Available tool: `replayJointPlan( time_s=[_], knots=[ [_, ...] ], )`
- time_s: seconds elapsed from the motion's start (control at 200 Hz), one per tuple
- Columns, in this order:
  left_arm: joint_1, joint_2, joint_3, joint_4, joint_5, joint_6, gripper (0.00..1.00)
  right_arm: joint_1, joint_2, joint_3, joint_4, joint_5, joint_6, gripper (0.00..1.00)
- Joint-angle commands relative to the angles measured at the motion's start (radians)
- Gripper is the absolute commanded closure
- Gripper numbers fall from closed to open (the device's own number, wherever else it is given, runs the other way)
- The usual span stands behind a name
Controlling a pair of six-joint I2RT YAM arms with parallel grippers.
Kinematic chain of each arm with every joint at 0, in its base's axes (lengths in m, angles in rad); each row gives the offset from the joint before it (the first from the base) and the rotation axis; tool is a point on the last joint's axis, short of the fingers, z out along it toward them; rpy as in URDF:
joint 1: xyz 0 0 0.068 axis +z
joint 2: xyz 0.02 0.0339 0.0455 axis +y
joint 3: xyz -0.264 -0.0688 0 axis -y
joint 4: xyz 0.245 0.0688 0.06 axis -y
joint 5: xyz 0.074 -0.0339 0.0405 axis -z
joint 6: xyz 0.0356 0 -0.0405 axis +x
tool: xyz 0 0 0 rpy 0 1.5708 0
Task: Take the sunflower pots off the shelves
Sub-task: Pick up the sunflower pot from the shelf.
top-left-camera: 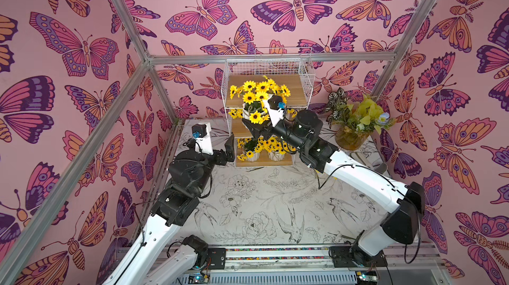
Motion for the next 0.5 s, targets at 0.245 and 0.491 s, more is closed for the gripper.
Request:
replayJointPlan(
  time_s=[0.245, 0.491],
  knots=[
    [0.006, -0.101, -0.009, -0.102, -0.005, -0.051, 0.00, 0.069, -0.061, -0.129, 0.088, -0.008, 0.024, 0.56],
    [0.006, -0.173, -0.011, -0.208, -0.018, -0.098, 0.00, 0.108, 0.023, -0.194, 0.184, 0.008, 0.064, 0.55]
  ],
)
